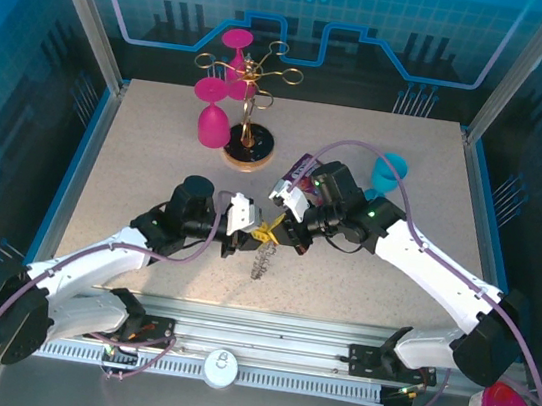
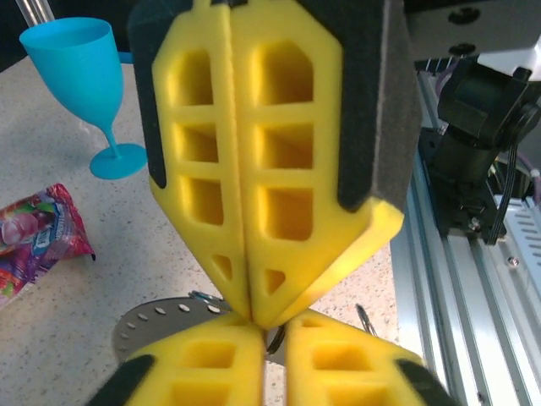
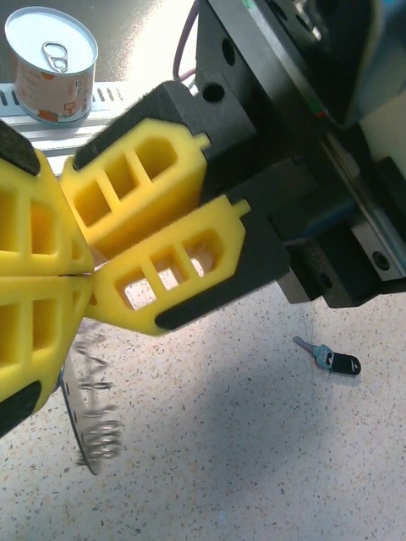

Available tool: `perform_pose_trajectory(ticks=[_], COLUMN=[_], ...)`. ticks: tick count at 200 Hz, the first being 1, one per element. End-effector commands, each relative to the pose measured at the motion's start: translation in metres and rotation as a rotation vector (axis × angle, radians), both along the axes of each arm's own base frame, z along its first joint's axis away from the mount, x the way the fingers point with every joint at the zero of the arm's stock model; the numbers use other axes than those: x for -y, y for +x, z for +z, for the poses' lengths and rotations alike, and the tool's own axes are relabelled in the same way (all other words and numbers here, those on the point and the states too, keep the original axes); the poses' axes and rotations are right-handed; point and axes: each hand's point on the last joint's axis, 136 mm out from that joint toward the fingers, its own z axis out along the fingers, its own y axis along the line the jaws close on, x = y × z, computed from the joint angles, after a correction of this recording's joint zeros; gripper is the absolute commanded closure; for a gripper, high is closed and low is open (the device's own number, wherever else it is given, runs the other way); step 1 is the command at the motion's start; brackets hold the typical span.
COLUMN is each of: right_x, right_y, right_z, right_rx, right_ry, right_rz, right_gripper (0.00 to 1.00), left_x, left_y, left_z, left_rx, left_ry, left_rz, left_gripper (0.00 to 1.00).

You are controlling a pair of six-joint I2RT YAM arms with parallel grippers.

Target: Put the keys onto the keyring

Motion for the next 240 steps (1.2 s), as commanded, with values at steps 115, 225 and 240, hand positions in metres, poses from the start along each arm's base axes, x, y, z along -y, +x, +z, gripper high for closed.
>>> perform_pose_trajectory(ticks=[115, 225, 240], right_x=[0.046, 0.001, 0.000], right_y=[0.006, -0.010, -0.010], right_z=[0.022, 0.012, 0.008], right_rx=[0.603, 0.653, 0.648], right_ry=[0.045, 0.118, 0.110], right_rz=[0.083, 0.256, 0.261], right_gripper=[0.70, 0.78, 0.77], left_x=[-0.015, -0.010, -0.010], left_y=[0.005, -0.008, -0.009], left_z=[0.021, 0.028, 0.028], left_rx=[0.150, 0.270, 0.275], left_ry=[0.080, 0.132, 0.131], left_rz=[0.051, -0.059, -0.066], left_gripper=[1.00, 1.00, 1.00])
